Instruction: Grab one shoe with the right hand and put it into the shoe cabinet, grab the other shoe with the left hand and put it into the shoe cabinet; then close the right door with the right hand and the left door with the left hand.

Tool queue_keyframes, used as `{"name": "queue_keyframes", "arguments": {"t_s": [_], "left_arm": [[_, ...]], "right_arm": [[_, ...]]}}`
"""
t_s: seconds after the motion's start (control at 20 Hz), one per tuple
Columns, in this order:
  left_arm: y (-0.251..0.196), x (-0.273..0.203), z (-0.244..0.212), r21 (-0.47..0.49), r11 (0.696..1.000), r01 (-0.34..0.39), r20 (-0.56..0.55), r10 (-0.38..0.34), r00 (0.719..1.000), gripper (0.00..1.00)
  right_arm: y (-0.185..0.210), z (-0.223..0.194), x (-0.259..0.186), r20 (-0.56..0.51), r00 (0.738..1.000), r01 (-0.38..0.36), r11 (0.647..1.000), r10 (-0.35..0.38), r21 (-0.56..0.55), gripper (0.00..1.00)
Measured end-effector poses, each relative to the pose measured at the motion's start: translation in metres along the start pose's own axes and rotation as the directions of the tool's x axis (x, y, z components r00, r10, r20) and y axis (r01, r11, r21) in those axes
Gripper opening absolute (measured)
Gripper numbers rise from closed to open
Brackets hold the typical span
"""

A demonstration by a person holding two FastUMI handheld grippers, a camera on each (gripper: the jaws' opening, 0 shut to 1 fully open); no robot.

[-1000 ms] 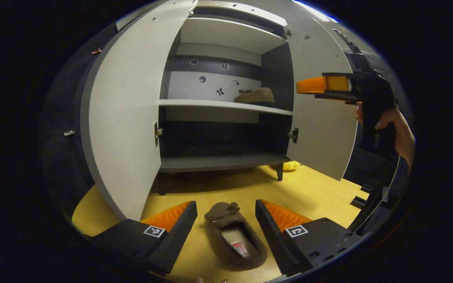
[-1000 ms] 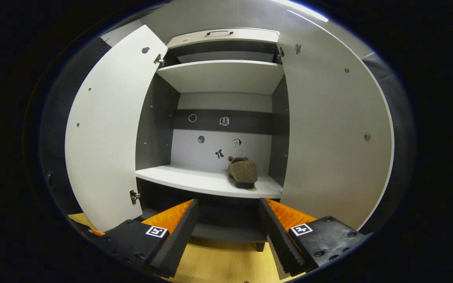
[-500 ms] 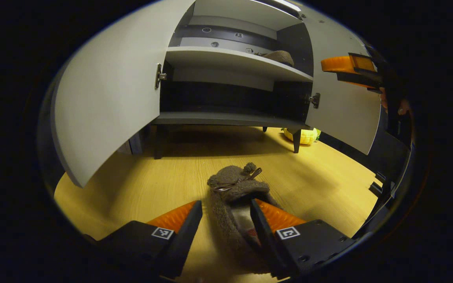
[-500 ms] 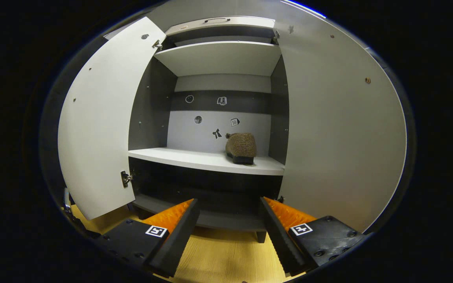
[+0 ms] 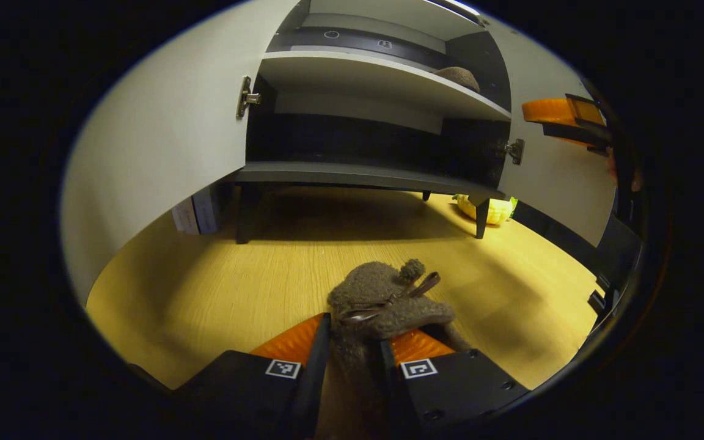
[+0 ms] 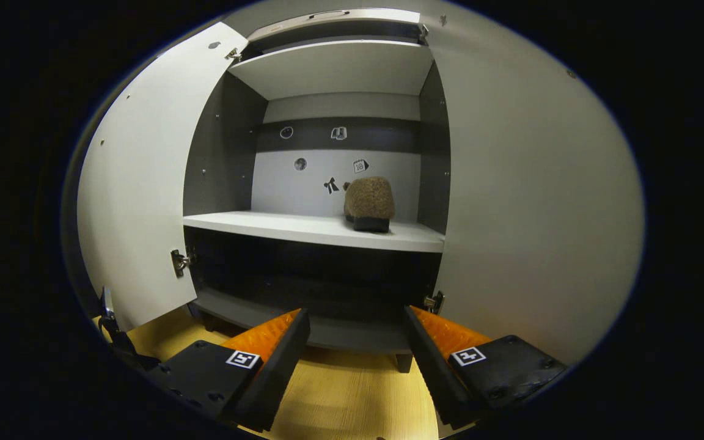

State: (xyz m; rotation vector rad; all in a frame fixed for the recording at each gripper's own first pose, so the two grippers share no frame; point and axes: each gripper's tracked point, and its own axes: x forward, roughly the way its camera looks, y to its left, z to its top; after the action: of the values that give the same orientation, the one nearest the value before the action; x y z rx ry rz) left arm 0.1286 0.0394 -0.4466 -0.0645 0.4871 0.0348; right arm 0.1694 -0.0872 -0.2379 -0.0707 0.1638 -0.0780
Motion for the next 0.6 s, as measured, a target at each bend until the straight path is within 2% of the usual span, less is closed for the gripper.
{"name": "queue_keyframes", "arguments": {"t_s": [0.1, 0.35, 0.45, 0.6], "left_arm": [[0.001, 0.008, 0.002, 0.034, 0.999, 0.002, -0.012, -0.001, 1.0, 0.42], [0.006, 0.013, 0.002, 0.098, 0.995, -0.001, -0.035, 0.005, 0.999, 0.12], [0.002, 0.01, 0.001, 0.087, 0.996, 0.027, -0.047, -0.023, 0.999, 0.07], [-0.005, -0.006, 0.016, 0.054, 0.997, 0.05, -0.041, -0.048, 0.998, 0.07]], "right_arm": [[-0.001, -0.003, 0.004, -0.007, 1.0, -0.002, 1.0, 0.003, 0.009, 0.98], [-0.007, -0.015, 0.018, -0.035, 0.999, 0.003, 1.0, -0.003, 0.018, 0.98], [-0.004, -0.015, 0.021, -0.032, 0.999, -0.001, 1.0, 0.001, 0.019, 0.98], [0.001, -0.018, 0.021, -0.05, 0.999, -0.009, 1.0, 0.01, 0.017, 0.97]]}}
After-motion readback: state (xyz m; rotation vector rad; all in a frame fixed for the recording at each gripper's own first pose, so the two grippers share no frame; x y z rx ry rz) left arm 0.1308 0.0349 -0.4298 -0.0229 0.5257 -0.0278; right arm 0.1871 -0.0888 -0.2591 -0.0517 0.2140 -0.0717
